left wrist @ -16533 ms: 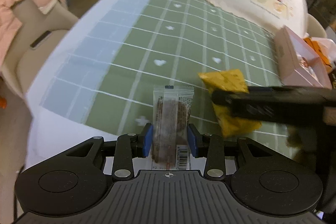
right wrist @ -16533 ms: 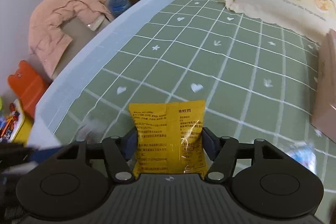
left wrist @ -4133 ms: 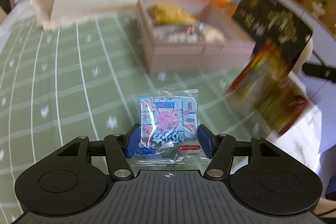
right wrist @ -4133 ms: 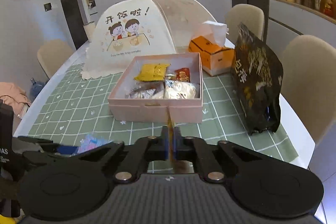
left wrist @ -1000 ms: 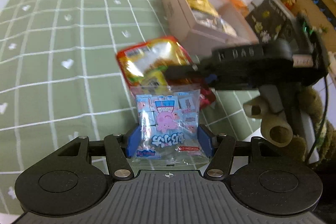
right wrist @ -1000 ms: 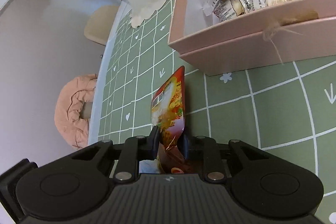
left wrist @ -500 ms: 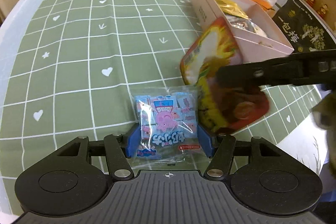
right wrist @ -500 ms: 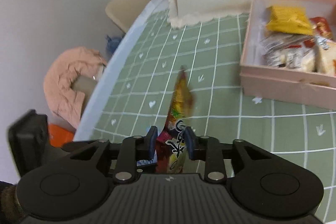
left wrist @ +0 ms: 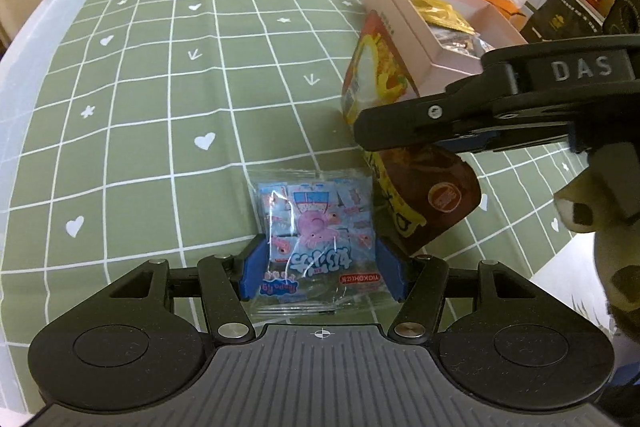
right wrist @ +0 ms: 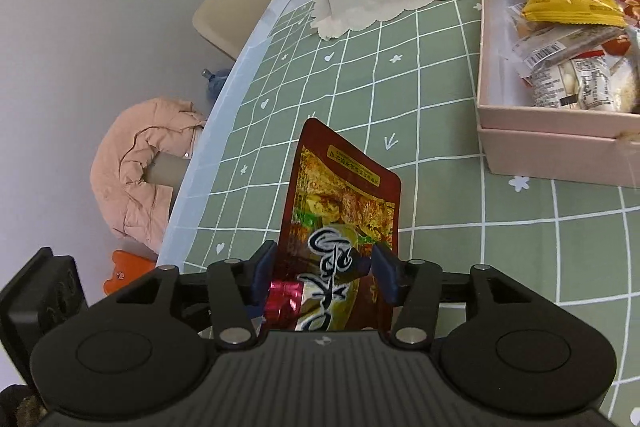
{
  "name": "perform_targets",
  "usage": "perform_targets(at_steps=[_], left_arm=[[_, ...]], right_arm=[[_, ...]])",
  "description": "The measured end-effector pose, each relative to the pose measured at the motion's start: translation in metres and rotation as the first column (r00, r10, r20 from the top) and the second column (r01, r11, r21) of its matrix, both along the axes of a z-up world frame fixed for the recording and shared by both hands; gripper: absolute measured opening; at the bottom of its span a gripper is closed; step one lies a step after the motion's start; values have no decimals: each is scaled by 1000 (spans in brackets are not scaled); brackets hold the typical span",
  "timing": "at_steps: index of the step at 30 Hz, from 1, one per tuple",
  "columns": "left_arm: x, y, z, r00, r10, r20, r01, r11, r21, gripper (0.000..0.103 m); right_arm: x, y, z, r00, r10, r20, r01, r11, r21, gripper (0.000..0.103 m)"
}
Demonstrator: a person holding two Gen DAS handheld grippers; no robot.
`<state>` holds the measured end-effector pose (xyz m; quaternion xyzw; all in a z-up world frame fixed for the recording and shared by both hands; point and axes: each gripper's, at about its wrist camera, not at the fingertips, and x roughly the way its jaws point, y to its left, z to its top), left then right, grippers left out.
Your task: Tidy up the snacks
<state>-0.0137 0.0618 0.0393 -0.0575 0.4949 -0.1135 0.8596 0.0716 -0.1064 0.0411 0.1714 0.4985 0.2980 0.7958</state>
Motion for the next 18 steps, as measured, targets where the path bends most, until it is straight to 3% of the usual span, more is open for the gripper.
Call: perform_targets(at_steps=[6, 13, 14, 16, 17, 18], left_arm=[[0, -4, 0, 1000, -13, -1, 13, 1000, -7, 64], [0, -9, 1, 1000, -30, 8, 30, 999, -17, 64], [0, -8, 1, 1000, -29, 9, 29, 999, -19, 64], [0, -7, 1, 1000, -25, 10, 25, 999, -26, 64], [-1, -6, 1, 1000, -21, 9, 21, 999, -28, 64], [-2, -5, 1, 1000, -16, 9, 16, 999, -32, 64]], right_arm=[[-1, 9, 7, 1000, 0, 22, 2, 993, -114, 56], [7, 24, -8, 1000, -9, 16, 13, 968, -249, 59], [8, 25, -10, 1000, -13, 26, 19, 965, -263, 58], [6, 25, -10, 999, 6, 48, 7, 960, -280, 40], [6, 25, -9, 998, 19, 55, -3, 959, -282, 23], [4, 22, -8, 998, 29, 57, -13, 962, -273, 23]])
